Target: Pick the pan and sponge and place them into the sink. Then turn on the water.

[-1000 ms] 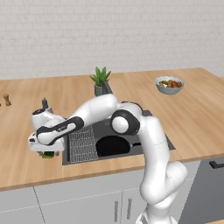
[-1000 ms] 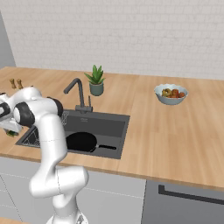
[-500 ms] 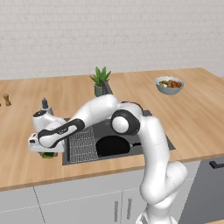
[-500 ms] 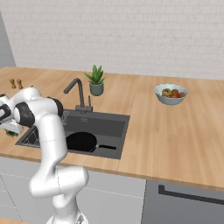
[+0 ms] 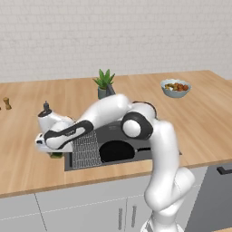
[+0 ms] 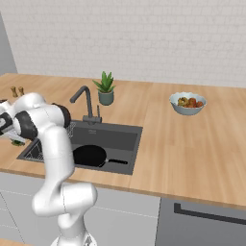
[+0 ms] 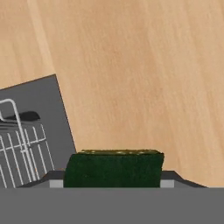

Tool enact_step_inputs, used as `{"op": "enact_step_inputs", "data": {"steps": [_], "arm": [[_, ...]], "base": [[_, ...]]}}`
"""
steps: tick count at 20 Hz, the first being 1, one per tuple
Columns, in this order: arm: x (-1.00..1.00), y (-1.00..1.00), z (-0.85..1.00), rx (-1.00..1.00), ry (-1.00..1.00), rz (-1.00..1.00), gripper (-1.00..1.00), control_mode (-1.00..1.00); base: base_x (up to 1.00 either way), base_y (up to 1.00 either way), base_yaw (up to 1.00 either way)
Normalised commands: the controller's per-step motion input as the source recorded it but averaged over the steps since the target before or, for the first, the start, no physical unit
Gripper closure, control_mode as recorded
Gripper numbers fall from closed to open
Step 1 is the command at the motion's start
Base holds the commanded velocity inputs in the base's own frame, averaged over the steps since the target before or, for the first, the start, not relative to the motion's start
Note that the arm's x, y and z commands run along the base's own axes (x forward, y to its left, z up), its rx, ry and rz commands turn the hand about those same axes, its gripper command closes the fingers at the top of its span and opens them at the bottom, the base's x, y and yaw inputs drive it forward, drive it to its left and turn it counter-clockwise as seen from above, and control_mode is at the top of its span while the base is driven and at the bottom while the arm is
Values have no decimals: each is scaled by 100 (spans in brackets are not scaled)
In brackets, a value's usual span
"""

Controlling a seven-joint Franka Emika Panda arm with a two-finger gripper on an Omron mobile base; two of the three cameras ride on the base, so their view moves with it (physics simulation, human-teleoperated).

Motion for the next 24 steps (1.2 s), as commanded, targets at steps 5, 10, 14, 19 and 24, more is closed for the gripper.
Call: {"op": "enact_step_inputs", "data": {"steps": [5,10,14,19,24], "arm": [[-6,-96,25,0,-4,0,100,-100],[0,-100,2,-1,0,0,100,-100],[0,-100,26,0,0,0,100,-100],[0,-100,49,2,10,-1,100,-100],[-8,-100,18,0,18,-2,100,-100]], "base": [[0,0,0],[0,0,0],[0,0,0],[0,0,0],[0,0,0]]}}
